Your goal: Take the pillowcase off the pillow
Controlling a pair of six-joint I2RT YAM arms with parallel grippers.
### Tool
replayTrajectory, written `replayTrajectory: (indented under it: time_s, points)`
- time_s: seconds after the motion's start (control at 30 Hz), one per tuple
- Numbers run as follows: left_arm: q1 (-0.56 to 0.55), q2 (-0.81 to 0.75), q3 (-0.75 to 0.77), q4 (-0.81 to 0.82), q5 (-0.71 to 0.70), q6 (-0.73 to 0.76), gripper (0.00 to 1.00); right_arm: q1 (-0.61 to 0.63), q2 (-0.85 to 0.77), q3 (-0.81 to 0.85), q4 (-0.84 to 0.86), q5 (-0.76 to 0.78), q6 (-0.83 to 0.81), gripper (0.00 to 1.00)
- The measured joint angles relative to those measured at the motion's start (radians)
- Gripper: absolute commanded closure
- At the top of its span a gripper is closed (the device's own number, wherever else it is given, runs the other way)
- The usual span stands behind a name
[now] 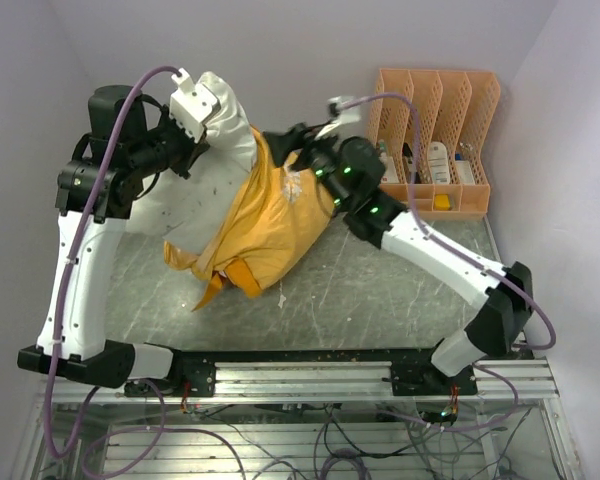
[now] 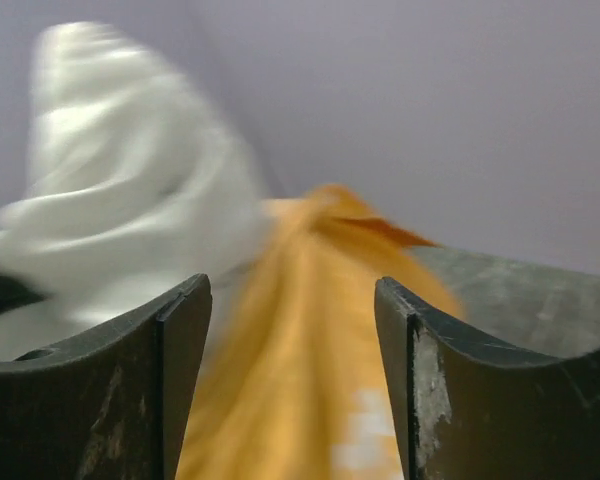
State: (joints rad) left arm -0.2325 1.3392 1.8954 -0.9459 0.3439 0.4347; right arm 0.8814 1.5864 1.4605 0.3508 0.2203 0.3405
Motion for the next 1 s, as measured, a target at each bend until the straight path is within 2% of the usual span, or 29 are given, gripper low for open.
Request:
replayTrajectory:
  time_s: [0.17, 0.33, 0.43, 0.53, 0.6, 0.73, 0.77, 1.0]
  points:
    - [0.0, -0.013, 0.03, 0.013, 0.007, 0.053, 0.93, -0.19, -0.075, -0.064, -0.071, -0.063, 0.1, 0.29]
    - [0.0, -0.035, 0.045, 0.014, 0.073, 0.117, 0.93, -0.219, -0.075, -0.066, -0.103, -0.229, 0.155, 0.29]
    - [0.0, -0.068, 0.026, 0.027, 0.143, 0.151, 0.93, -0.219, -0.051, -0.061, -0.112, -0.332, 0.173, 0.34]
    - [0.0, -0.107, 0.005, 0.039, 0.209, 0.166, 0.93, -0.219, -0.033, -0.059, -0.116, -0.391, 0.185, 0.45]
    - [0.0, -0.121, 0.006, 0.044, 0.246, 0.168, 0.93, -0.219, -0.026, -0.059, -0.117, -0.419, 0.195, 0.59]
    - [0.0, -0.116, 0.031, 0.042, 0.287, 0.168, 0.93, -0.22, -0.026, -0.062, -0.111, -0.442, 0.206, 0.94]
    - [0.0, -0.113, 0.033, 0.043, 0.29, 0.168, 0.93, -0.222, -0.029, -0.069, -0.106, -0.444, 0.207, 1.0]
    - [0.0, -0.126, 0.006, 0.074, 0.282, 0.186, 0.93, -0.255, -0.119, -0.215, -0.068, -0.437, 0.236, 1.0]
